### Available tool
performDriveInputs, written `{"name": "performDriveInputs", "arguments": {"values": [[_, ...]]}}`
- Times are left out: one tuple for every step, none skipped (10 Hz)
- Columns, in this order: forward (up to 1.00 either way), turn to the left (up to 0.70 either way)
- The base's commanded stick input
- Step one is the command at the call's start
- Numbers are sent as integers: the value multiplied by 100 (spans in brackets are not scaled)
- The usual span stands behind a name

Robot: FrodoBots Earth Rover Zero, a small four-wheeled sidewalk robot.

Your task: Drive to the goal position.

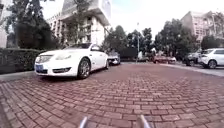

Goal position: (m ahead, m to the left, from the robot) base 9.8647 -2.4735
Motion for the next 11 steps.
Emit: {"name": "performDriveInputs", "arguments": {"values": [[70, 0], [70, 0], [70, 0], [70, 0], [70, -5], [70, -12], [70, -14], [70, -14], [70, -14], [70, -14], [70, -14]]}}
